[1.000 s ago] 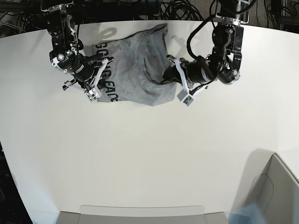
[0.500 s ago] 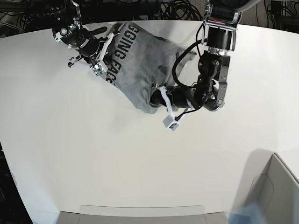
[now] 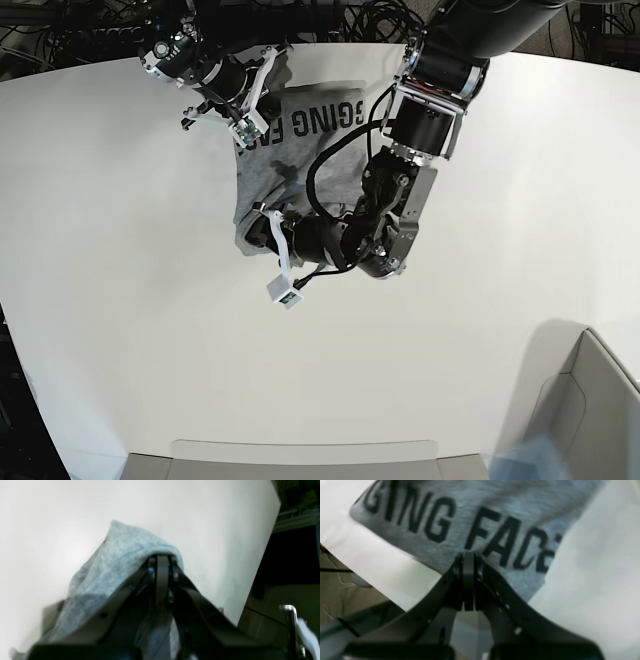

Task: Fold the T-shirt properly
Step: 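Grasp the bundle with both grippers and lift it, then fold the bundle over with both grippers and release the right gripper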

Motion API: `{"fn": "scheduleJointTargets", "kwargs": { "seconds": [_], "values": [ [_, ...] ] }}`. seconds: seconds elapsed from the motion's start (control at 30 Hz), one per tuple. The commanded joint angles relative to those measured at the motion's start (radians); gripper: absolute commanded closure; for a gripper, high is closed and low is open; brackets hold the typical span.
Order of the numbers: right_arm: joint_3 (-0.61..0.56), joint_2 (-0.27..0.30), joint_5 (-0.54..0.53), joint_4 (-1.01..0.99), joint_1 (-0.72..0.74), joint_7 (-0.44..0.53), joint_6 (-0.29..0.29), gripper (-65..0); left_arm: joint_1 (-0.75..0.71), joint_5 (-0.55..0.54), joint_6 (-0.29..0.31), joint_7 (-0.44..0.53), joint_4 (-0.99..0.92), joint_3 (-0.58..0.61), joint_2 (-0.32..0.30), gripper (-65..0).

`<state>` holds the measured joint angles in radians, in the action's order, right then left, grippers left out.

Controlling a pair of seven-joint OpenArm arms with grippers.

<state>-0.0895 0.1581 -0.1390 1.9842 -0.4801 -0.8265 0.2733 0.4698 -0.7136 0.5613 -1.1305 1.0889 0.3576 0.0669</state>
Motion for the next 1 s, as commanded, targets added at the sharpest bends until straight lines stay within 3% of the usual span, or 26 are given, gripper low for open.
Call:
{"fn": "scheduleJointTargets", "kwargs": {
  "seconds": [0.0, 0.07, 0.3, 0.47, 0.63, 0.8, 0.97],
  "values": [
    [0.004, -0.01, -0.014, 0.023, 0.01, 0.025, 0.005, 0.0, 0.043, -0.025, 0.004, 0.03, 0.003, 0.016, 0.014, 0.0],
    [0.004, -0.016, -0.014, 0.034, 0.017, 0.026, 0.005, 0.0, 0.051, -0.025, 0.001, 0.046, -0.014, 0.027, 0.009, 0.0],
    [0.006, -0.001, -0.014, 0.073, 0.03, 0.052, 0.005, 0.0, 0.074, -0.028, -0.203, 0.054, 0.003, 0.028, 0.006, 0.0],
    [0.053, -0.009, -0.014, 0.073, 0.008, 0.198, 0.005, 0.0, 0.047, -0.028, -0.283, 0.054, 0.121, 0.025, 0.006, -1.2],
    [0.173, -0.012, -0.015, 0.068, 0.007, 0.336, 0.005, 0.0, -0.076, -0.028, -0.398, 0.069, 0.374, 0.027, -0.02, -1.3],
    [0.195, -0.005, -0.015, 0.065, 0.031, 0.306, 0.005, 0.0, -0.173, -0.027, -0.482, 0.135, 0.501, 0.022, -0.068, -1.4],
    [0.196, -0.002, -0.014, 0.045, 0.033, 0.312, 0.005, 0.0, -0.242, -0.033, -0.582, 0.109, 0.56, 0.03, -0.098, -1.4]
  ]
}}
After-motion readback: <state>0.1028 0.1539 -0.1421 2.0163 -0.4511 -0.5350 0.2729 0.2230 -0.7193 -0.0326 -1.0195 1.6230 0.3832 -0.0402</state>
